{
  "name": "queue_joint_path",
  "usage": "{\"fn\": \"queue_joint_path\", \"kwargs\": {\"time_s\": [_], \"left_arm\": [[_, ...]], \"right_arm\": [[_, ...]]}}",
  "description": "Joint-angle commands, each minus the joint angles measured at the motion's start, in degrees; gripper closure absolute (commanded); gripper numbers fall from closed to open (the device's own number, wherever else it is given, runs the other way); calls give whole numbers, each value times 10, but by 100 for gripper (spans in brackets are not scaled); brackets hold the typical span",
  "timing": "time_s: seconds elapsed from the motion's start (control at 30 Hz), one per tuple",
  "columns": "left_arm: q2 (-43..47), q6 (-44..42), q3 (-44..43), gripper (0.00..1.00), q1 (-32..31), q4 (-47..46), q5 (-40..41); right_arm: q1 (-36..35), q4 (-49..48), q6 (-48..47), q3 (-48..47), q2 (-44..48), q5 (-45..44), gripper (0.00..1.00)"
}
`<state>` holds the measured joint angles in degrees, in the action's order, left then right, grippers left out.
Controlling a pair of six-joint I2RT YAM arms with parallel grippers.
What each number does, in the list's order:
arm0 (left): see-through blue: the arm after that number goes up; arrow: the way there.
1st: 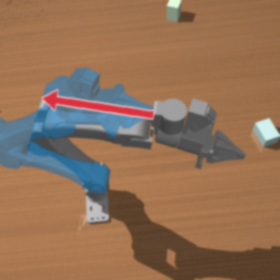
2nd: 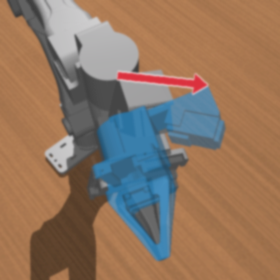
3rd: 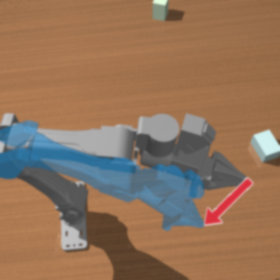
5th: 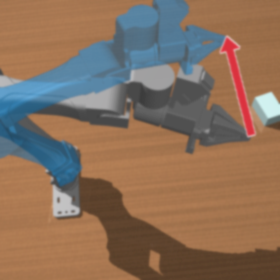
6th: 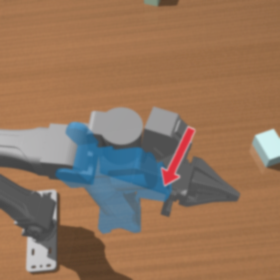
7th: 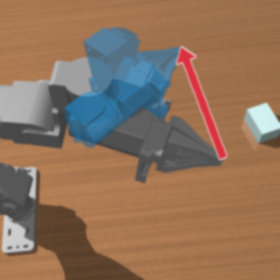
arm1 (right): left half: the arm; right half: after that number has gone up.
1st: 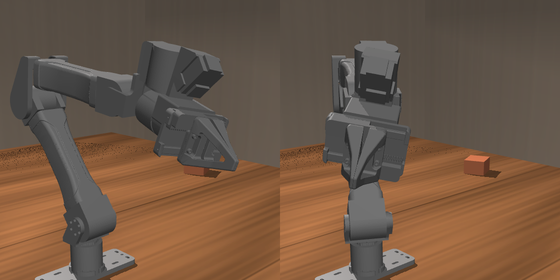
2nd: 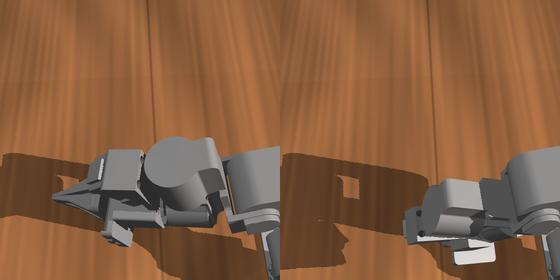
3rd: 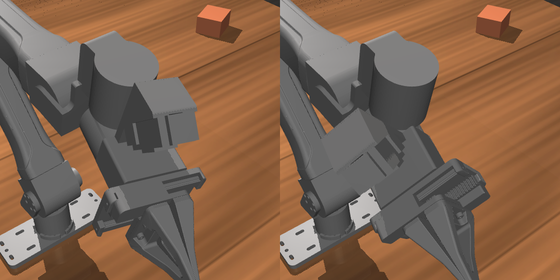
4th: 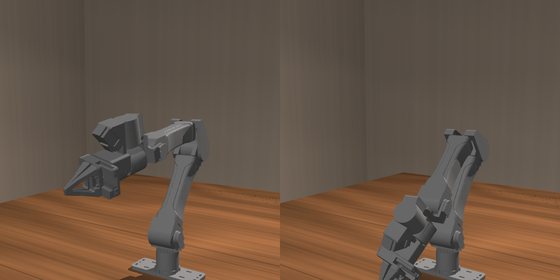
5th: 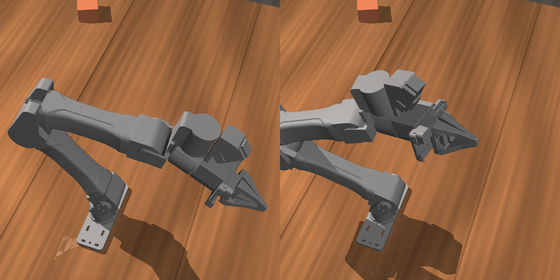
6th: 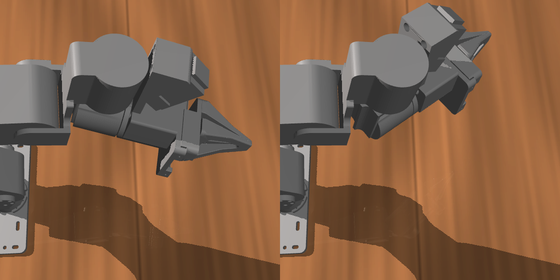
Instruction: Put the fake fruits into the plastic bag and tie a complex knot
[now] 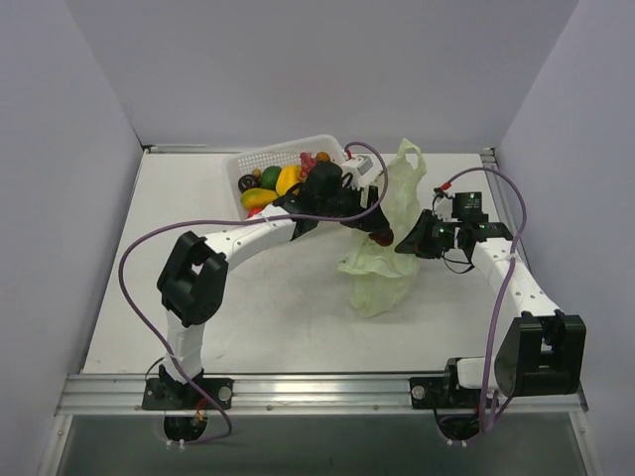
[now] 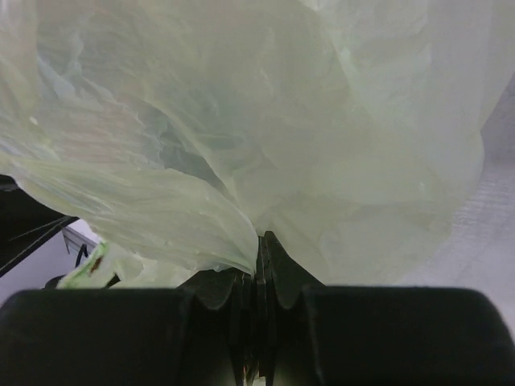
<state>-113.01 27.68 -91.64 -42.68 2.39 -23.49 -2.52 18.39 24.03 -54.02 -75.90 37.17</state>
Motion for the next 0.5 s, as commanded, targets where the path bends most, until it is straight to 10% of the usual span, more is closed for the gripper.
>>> {"fn": "queue_joint_path", "kwargs": {"time_s": [0.0, 0.3, 0.47], "left_arm": [[17, -10, -38, 13, 4, -12, -8], [139, -59, 10, 3, 104, -6, -117], [145, -94, 38, 11, 174, 35, -1]], "right_arm": [[3, -5, -19, 9, 22, -1, 100], [7, -4, -23, 4, 27, -9, 100], [7, -4, -29, 1, 32, -13, 100]]}}
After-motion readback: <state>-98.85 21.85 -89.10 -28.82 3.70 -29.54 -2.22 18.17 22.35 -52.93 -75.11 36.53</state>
